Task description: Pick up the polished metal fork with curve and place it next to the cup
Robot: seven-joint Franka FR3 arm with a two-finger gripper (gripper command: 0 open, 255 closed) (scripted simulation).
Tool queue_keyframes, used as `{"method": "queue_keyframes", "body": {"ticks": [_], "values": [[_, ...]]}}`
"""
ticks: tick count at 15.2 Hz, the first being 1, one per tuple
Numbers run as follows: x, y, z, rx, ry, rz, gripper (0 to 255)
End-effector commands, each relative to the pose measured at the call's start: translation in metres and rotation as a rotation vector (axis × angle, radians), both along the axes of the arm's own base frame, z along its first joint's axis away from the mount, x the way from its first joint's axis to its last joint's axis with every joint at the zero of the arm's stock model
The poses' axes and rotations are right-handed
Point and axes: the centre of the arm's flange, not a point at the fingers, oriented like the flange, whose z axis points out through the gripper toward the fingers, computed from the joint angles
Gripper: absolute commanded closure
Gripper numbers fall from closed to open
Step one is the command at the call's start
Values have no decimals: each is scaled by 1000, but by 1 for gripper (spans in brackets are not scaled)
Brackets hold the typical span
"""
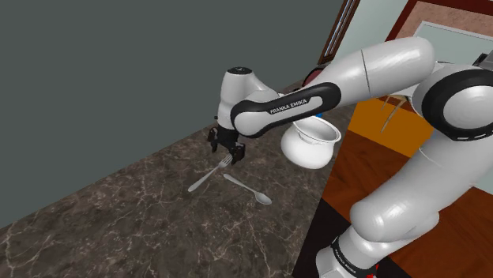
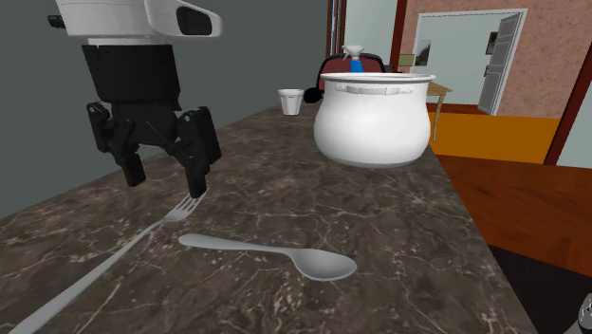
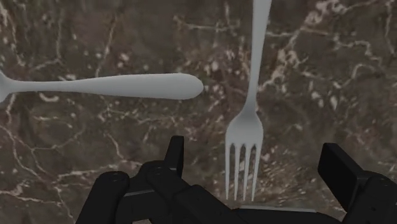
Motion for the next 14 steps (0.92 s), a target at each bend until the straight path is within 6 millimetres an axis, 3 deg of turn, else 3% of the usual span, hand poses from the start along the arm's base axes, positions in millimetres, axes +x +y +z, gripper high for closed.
{"method": "queue_keyframes", "body": {"ticks": [1,6,14], "values": [[3,-1,-10,-1,-2,-17,0],[4,-3,-40,-1,-2,-17,0],[4,-3,-40,-1,-2,-17,0]]}}
